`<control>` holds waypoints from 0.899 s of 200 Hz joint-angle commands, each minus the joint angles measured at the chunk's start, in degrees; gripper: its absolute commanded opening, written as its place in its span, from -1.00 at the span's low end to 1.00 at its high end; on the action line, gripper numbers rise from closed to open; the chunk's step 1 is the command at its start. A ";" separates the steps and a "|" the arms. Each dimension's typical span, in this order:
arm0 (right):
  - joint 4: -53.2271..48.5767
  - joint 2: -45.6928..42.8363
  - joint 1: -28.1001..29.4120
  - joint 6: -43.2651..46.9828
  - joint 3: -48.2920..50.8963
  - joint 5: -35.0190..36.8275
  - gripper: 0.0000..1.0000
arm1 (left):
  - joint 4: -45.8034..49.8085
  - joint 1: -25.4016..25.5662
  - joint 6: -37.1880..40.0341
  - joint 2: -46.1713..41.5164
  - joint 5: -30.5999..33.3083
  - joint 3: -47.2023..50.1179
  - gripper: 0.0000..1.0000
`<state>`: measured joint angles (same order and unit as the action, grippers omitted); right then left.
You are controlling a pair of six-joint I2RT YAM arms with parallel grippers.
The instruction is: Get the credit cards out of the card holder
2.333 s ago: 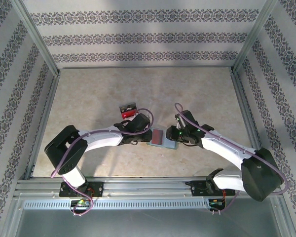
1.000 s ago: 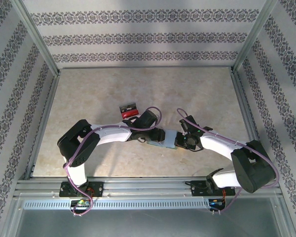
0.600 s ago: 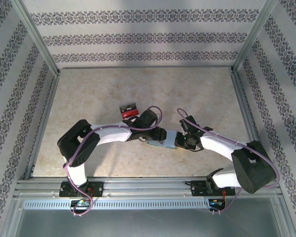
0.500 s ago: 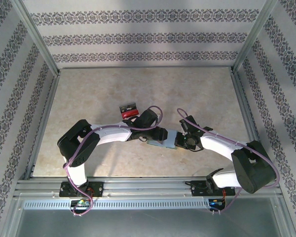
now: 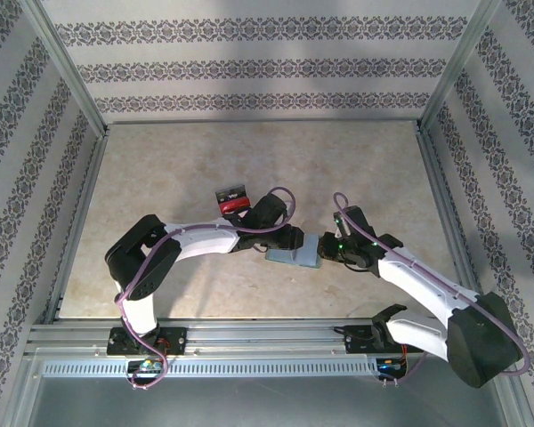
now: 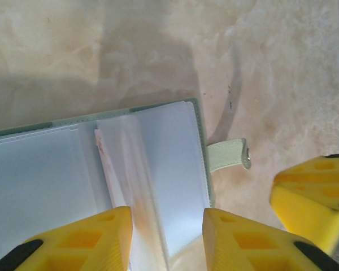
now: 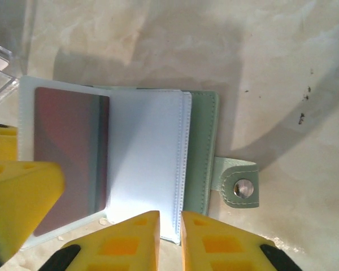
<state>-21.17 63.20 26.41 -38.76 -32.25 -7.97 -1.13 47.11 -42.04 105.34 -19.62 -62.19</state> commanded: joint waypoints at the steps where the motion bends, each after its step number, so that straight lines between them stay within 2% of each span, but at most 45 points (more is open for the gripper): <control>1: 2.63 2.11 0.73 -0.62 0.18 -2.78 -0.70 | 2.01 0.61 -0.67 0.91 1.26 -0.93 -0.31; 56: 17.03 10.34 1.51 -4.05 1.78 -10.98 -0.75 | -3.70 0.61 -2.46 0.29 0.64 0.20 -0.34; 67: 19.42 10.67 1.70 -4.74 2.38 -11.84 -0.66 | -4.04 0.61 -3.09 0.62 0.84 0.02 -0.26; 100: 20.16 7.41 2.86 -5.30 4.04 -10.83 -0.43 | -4.04 0.61 -6.03 1.52 3.21 -0.50 -0.19; 129: 20.63 4.48 3.94 -6.38 5.55 -9.57 -0.29 | -4.18 0.57 -8.31 2.27 5.06 -1.38 0.05; 151: 21.12 3.38 5.99 -6.28 5.22 -8.33 -0.14 | -3.80 0.44 -9.49 3.34 5.73 -2.72 0.07; 180: 21.15 3.49 10.07 -5.81 3.95 -4.05 0.17 | -3.18 -0.09 -11.66 4.21 6.22 -3.97 0.13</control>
<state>-5.45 68.69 30.37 -46.17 -26.57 -6.66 -0.86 47.13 -49.69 106.54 -17.41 -63.09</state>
